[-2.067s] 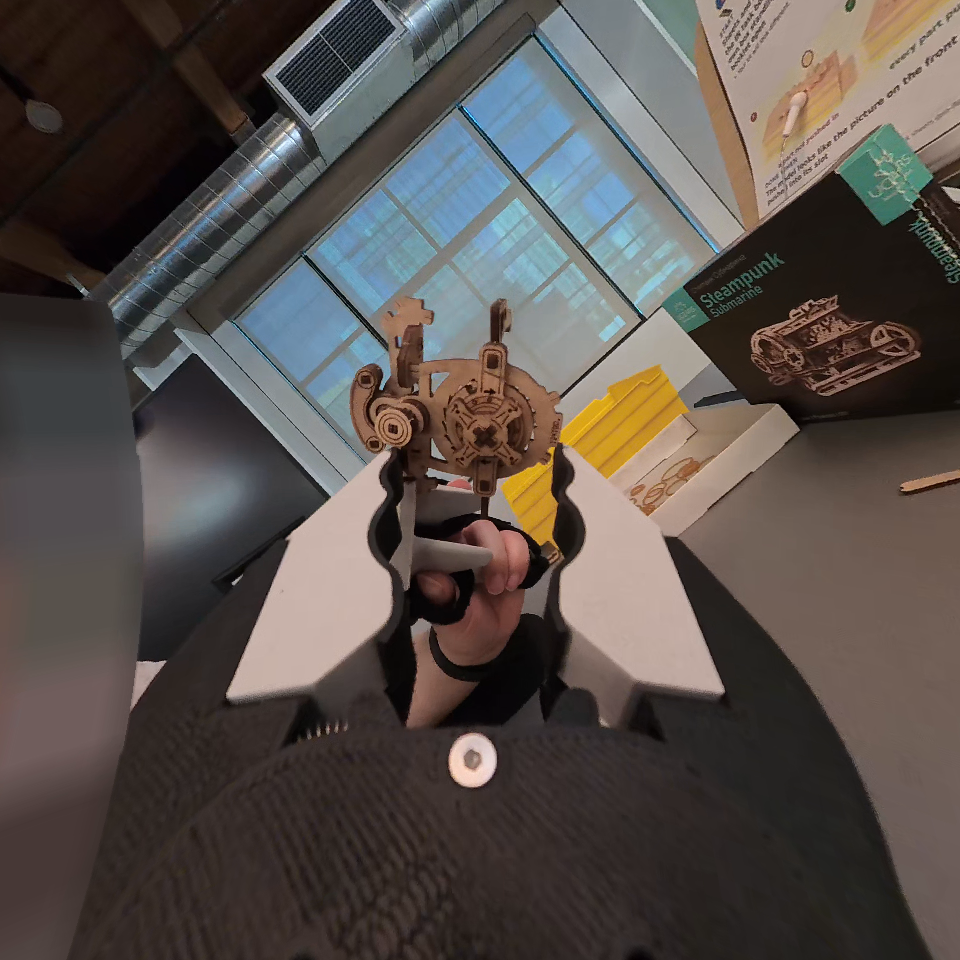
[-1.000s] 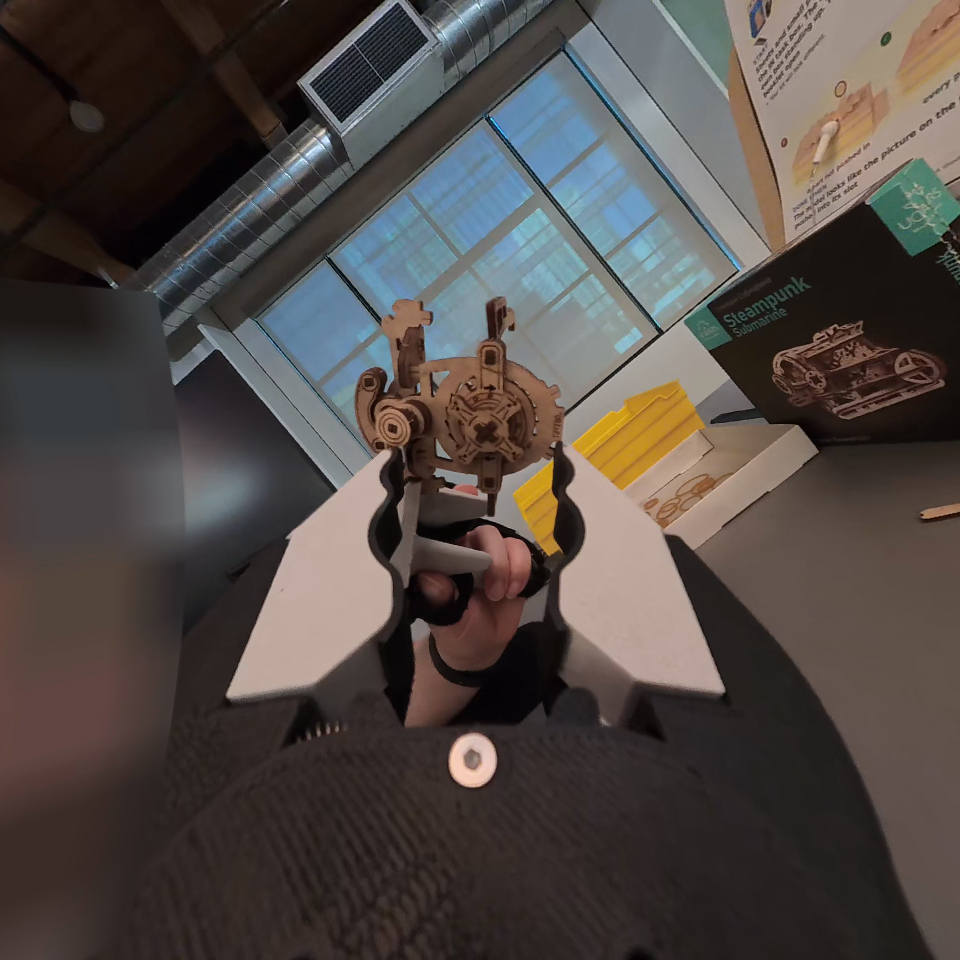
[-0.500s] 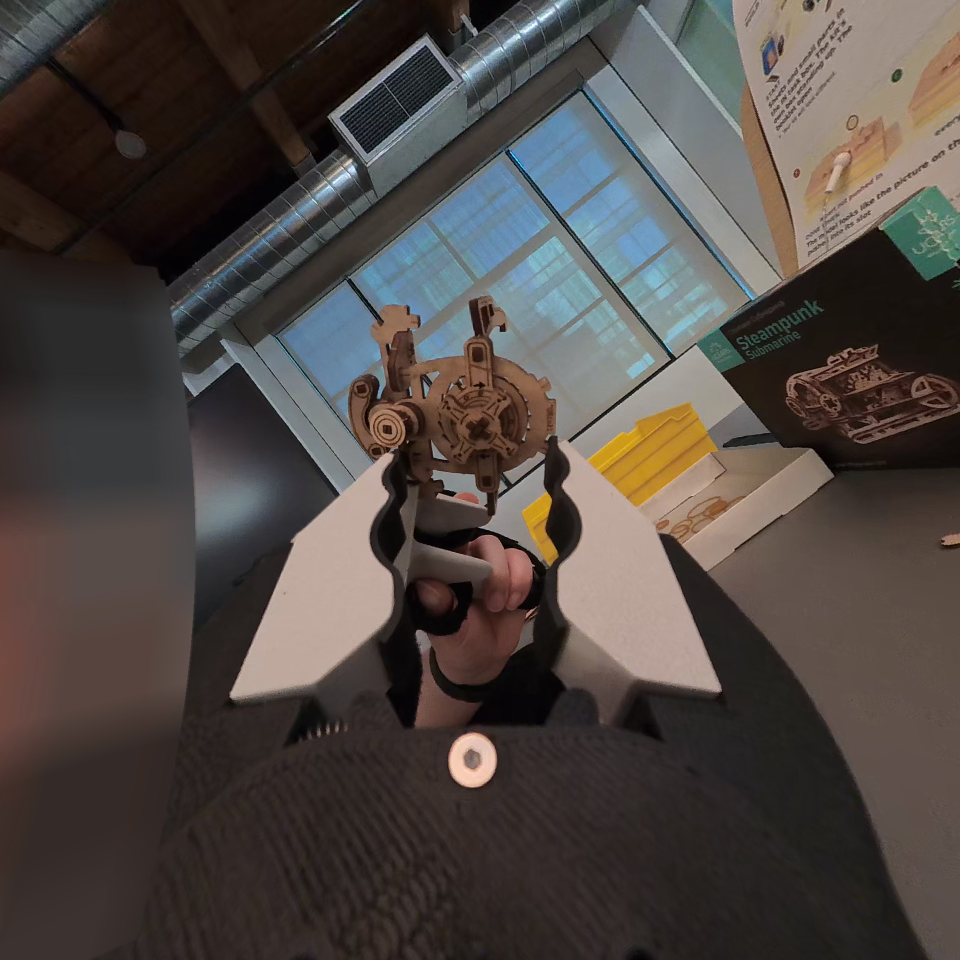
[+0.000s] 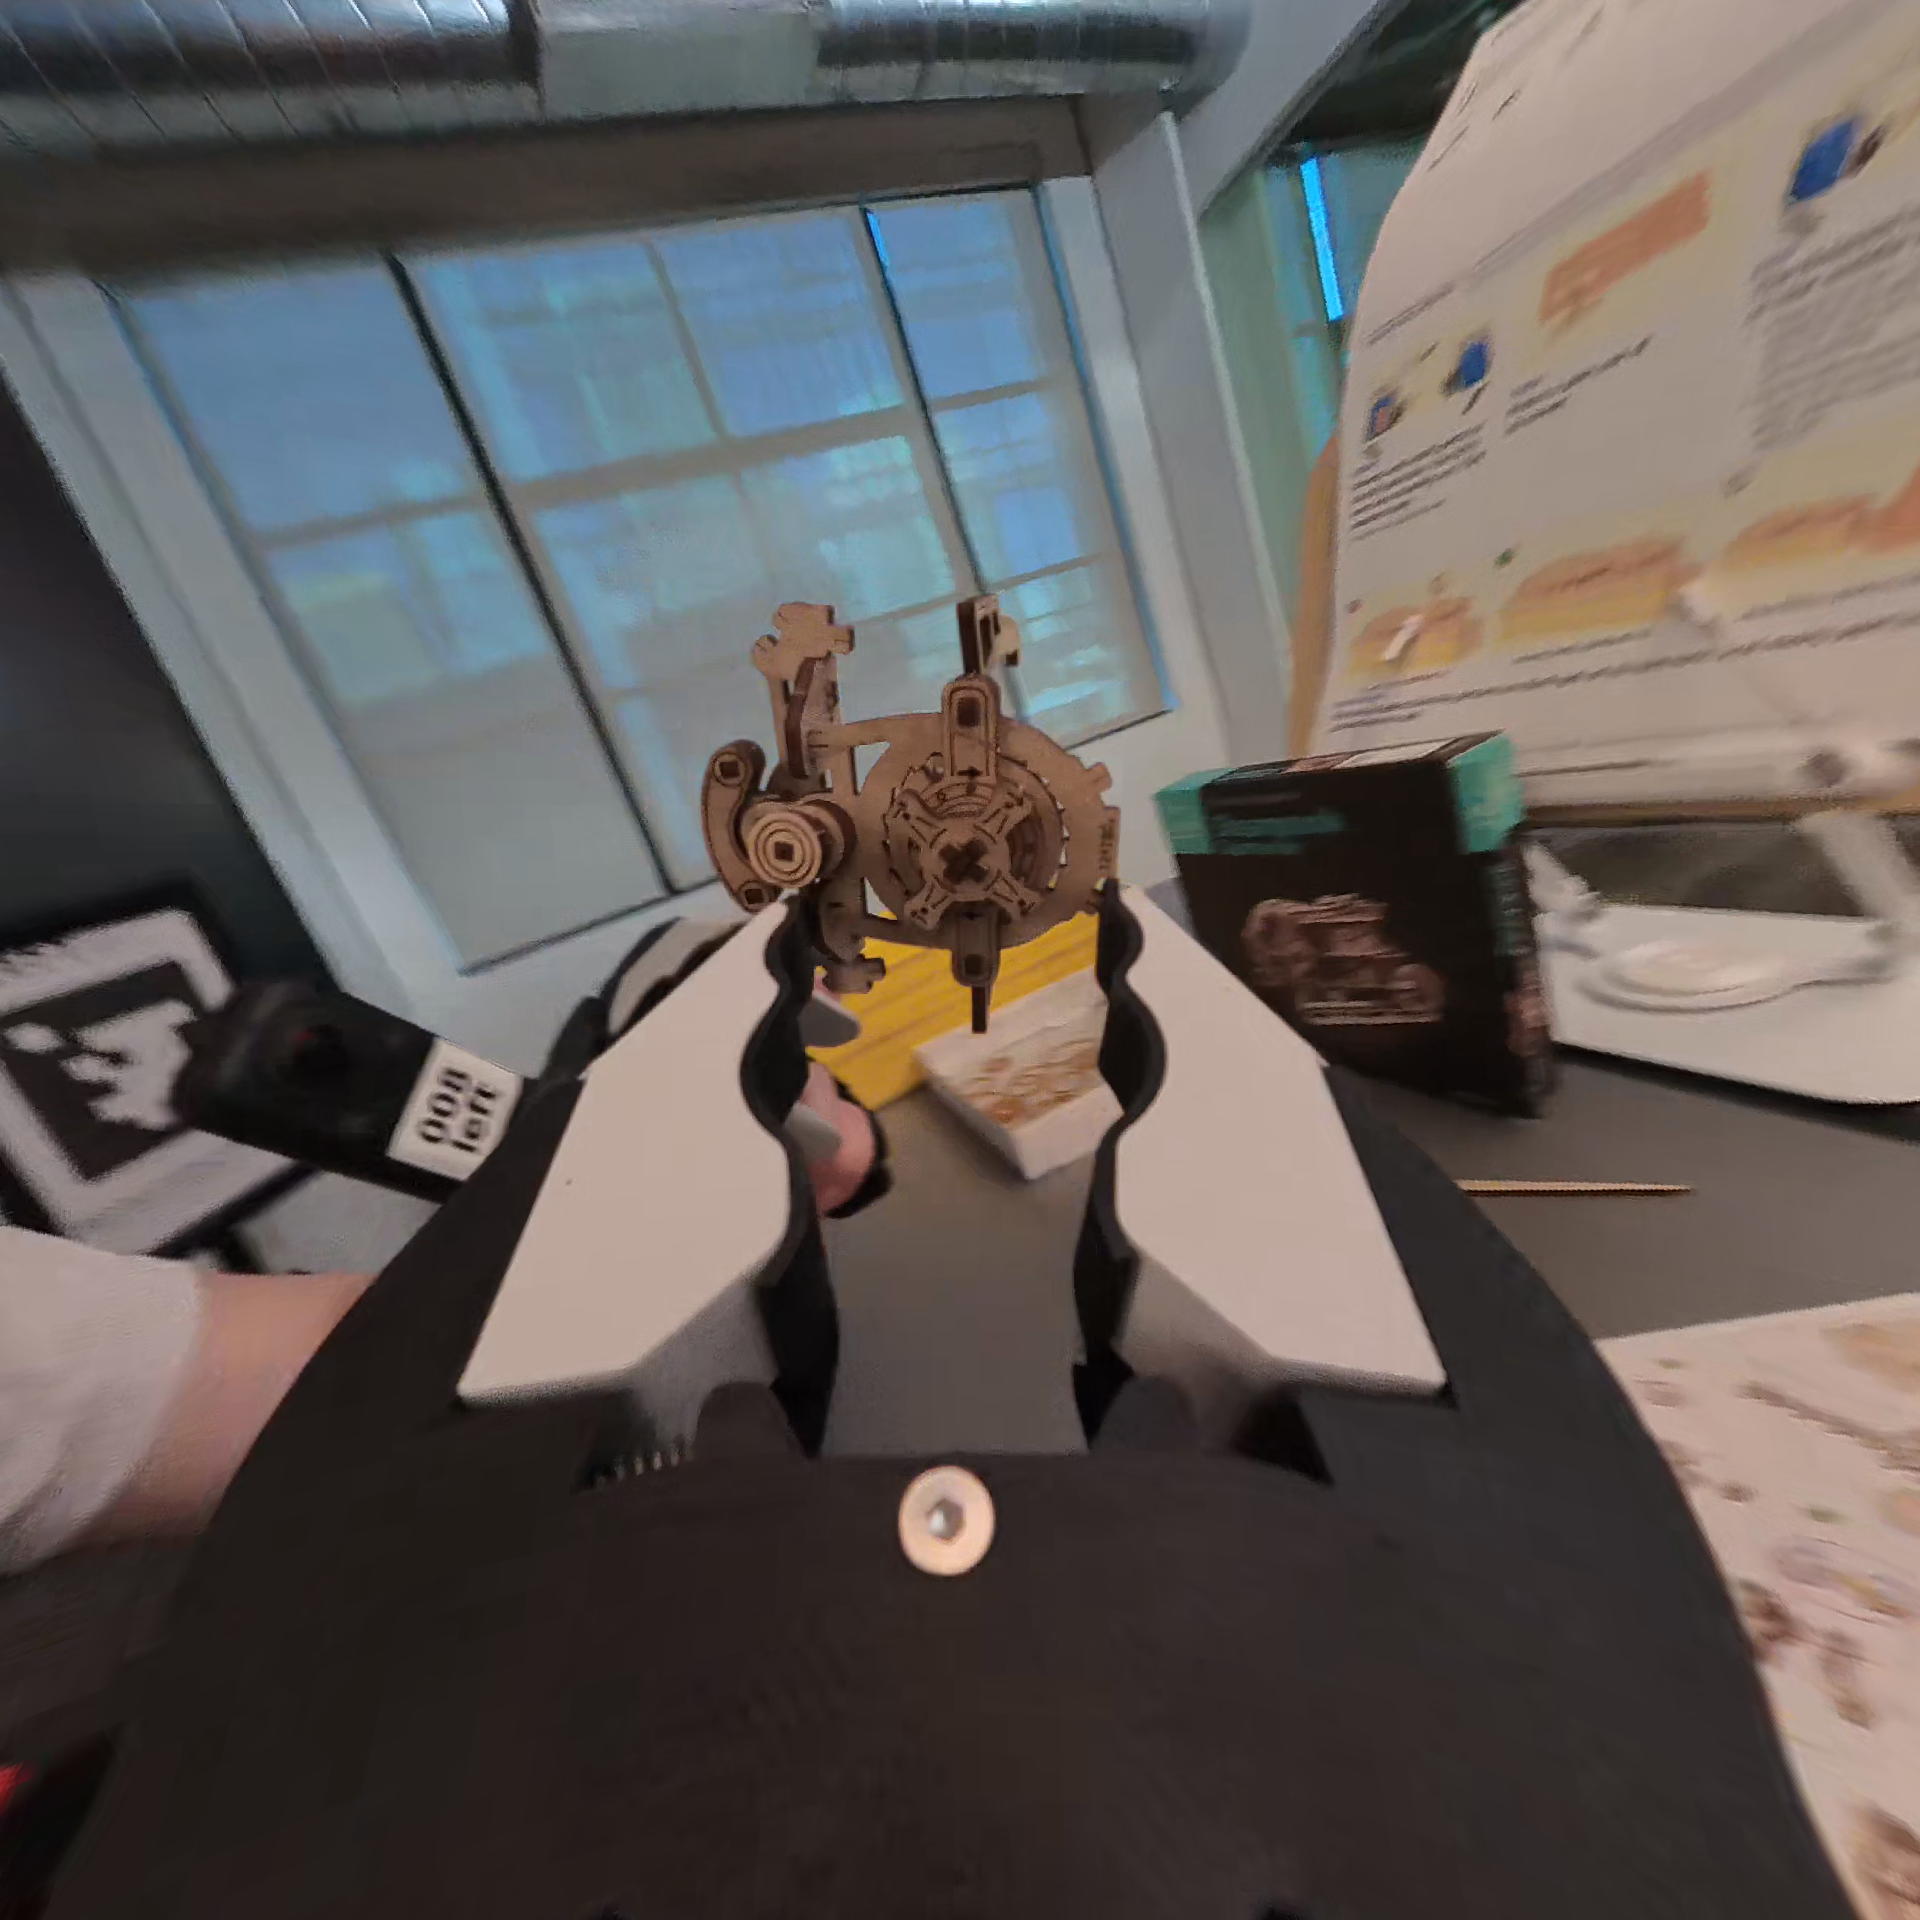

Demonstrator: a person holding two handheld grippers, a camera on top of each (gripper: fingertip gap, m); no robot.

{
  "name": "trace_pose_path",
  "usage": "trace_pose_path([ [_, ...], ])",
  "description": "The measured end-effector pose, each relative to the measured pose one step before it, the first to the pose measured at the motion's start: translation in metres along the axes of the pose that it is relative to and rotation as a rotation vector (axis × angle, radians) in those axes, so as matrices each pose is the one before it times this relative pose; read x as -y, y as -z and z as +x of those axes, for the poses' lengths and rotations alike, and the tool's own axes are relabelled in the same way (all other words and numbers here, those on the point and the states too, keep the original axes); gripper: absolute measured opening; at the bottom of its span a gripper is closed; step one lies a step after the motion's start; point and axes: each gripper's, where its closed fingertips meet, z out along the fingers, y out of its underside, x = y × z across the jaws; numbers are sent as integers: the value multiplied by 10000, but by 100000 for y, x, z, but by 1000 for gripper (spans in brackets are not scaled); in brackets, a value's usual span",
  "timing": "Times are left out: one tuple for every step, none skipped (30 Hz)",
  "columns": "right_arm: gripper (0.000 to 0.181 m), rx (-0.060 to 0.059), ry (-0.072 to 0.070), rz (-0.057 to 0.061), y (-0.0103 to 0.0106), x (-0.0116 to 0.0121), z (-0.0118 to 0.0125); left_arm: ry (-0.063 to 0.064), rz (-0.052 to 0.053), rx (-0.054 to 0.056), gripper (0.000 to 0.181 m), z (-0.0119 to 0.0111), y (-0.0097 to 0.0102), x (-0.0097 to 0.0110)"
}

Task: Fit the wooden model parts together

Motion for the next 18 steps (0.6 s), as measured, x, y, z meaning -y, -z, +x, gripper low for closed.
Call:
trace_pose_path([
  [55, -333, 518, -60, 251, 251, 283, 388, 186, -74, 15, -20, 86, 281],
  [55, -322, 505, -91, 233, 212, 309, 475, 209, -111, 21, -87, 116, 393],
  [55, -288, 552, -107, 230, 171, 266, 564, 156, -113, 26, -215, 101, 355],
  [55, -324, 650, -198, 179, 20, 291, 663, 109, -117, 32, -301, 35, 332],
  [55, -306, 788, -245, 127, -45, 176, 703, 17, -167, 37, -280, -70, 269],
  [55, -266, 867, -286, 86, -104, 51, 659, -86, -142, 43, -337, -128, 145],
  [55, -335, 832, -317, 55, -188, 123, 598, -158, -196, 48, -234, -180, 26],
  [55, -296, 759, -215, 38, -113, 59, 559, -241, -351, 51, 55, -187, -122],
  [55, -125, 633, -102, 6, -3, -184, 504, -343, -159, 51, -164, -204, -385],
  [55, -59, 433, -78, -32, -16, -221, 452, -406, -156, 47, -106, -224, -559],
  [55, -107, 229, -15, -36, 34, -95, 391, -366, -432, 46, 348, -159, -532],
  [55, 40, 183, 54, -54, 96, -253, 252, -146, -194, 40, 67, -49, -260],
  [55, 117, 160, -13, -81, -22, -306, 104, 59, -11, 32, -135, 47, -26],
  [55, 27, 137, -65, -79, -120, -115, -11, 110, -104, 25, 82, 110, 107],
  [55, -92, 113, -68, -53, -166, 80, -102, 101, -3, 20, 5, 98, 143],
  [55, -29, 141, -32, -39, -108, 1, -219, -7, 10, 17, 63, 11, 6],
  [55, -80, 188, -10, -16, -50, 54, -286, -154, -3, 14, 122, -60, -191],
  [55, -170, 263, 23, 44, 40, 128, -352, -210, 67, 14, 52, -104, -306],
])
